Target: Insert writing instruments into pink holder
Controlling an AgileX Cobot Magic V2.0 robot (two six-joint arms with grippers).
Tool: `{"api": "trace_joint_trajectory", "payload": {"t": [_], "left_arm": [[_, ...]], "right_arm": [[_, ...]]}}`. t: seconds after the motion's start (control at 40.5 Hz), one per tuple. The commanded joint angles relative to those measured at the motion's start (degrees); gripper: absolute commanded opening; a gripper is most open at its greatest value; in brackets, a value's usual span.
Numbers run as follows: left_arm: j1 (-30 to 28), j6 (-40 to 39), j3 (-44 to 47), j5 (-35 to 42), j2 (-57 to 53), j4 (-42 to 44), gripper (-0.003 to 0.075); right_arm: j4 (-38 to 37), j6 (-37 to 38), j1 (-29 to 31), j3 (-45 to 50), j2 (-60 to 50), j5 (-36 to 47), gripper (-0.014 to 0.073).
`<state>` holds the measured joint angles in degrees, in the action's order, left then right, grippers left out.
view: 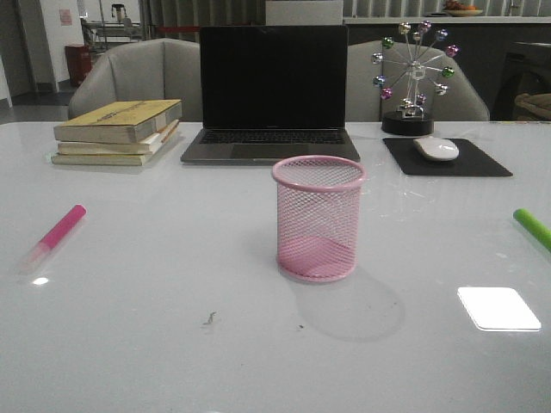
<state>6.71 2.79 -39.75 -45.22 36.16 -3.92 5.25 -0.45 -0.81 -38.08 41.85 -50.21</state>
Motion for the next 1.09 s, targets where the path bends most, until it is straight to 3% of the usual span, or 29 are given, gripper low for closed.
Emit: {"api": "trace_joint_trajectory", "payload": {"t": [0.0, 0.049, 0.173, 0.222, 0.297, 0.445, 0.791, 1.063], "left_arm": [[-0.1, 0.0, -1.8, 3.5, 1.1, -0.7, 0.0122], [-0.1, 0.1, -1.8, 3.7, 1.2, -0.7, 0.0169], [-0.1, 0.3, -1.8, 4.4, 1.3, -0.6, 0.0393], [-0.1, 0.3, -1.8, 4.4, 1.3, -0.6, 0.0481], [0.5, 0.3, -1.8, 4.4, 1.3, -1.3, 0.0552], [4.5, 0.3, -1.8, 4.9, 1.3, -2.1, 0.0544], [22.0, 1.5, -1.8, 6.5, 1.3, -2.1, 0.0491], [25.7, 1.5, -1.8, 6.7, 1.3, -2.1, 0.0433]], "right_arm": [[-0.1, 0.0, 0.2, -2.1, 1.7, 3.1, 0.0109], [-0.1, 0.0, 0.2, -2.1, 2.3, 3.2, 0.0167], [-0.1, 0.0, 0.2, -2.1, 4.3, 3.6, 0.0376], [-0.2, 0.0, 0.2, -2.1, 5.3, 4.0, 0.0435], [-0.2, 0.0, 0.2, -2.1, 6.9, 4.8, 0.0472], [-1.2, 0.1, 0.4, -2.1, 10.9, 7.5, 0.0468], [-0.6, 0.5, 5.6, -8.8, 26.9, 12.0, 0.0468], [-0.7, -0.6, 5.2, -19.4, 40.5, 14.7, 0.0468]]}}
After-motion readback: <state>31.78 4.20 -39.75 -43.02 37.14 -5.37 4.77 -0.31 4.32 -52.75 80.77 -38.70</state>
